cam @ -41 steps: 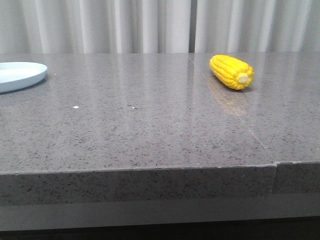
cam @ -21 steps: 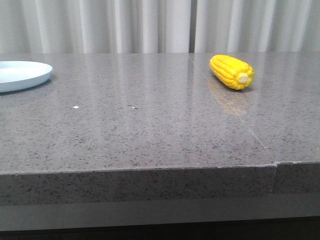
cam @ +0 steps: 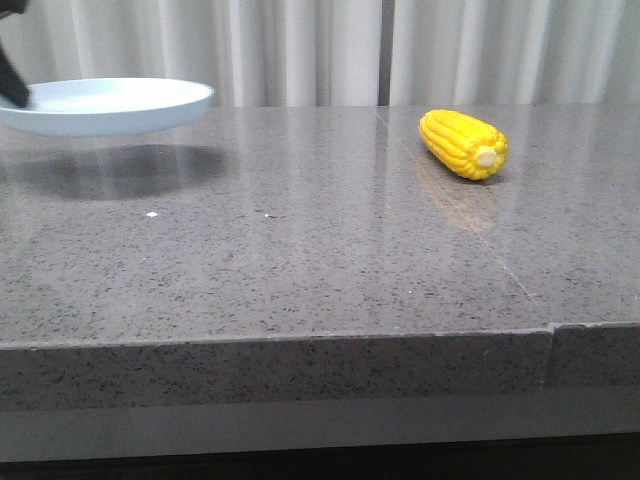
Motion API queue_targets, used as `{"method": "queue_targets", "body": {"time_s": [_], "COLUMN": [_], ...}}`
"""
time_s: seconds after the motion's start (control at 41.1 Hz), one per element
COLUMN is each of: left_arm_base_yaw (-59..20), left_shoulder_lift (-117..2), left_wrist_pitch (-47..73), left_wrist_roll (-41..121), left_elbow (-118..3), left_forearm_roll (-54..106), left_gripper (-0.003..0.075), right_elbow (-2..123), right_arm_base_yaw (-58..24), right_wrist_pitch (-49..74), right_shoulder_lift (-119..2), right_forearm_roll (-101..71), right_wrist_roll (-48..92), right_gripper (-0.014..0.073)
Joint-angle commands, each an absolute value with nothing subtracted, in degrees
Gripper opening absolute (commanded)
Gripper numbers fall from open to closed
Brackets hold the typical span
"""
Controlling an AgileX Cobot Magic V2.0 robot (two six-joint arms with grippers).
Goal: Place corn on plate with both arms
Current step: 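Push the white plate with the left gripper toward the corn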
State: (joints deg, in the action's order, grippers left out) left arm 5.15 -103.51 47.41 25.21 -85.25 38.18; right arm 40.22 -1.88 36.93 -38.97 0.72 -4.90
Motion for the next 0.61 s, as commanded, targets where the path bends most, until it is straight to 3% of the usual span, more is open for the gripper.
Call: {"method": "queue_targets", "body": {"time_s": [0.0, 0.292, 0.584], "left_arm_base_yaw": [0.8, -8.9, -12.0], "left_shoulder_lift": [-100.2, -101.6, -106.2], "left_wrist_pitch": [44.6, 38.4, 39.0], "left_wrist_roll": [25.1, 25.1, 25.1], "left_elbow": [-87.0, -87.0, -87.0], "left_forearm_roll": [41.7, 41.2, 40.5], "left_gripper": [-0.0020, -0.0020, -0.0019], "right_elbow": [41.7, 41.7, 41.7], "right_arm_base_yaw": [-2.0, -2.0, -2.0], "right_wrist_pitch": [33.3, 33.3, 33.3], "right_shoulder_lift": [-39.3, -39.3, -39.3], "right_forearm_roll": [1.4, 1.4, 1.4], "right_wrist_roll": [-4.4, -4.4, -4.4], "right_gripper": [0.0602, 0.0602, 0.0602]}}
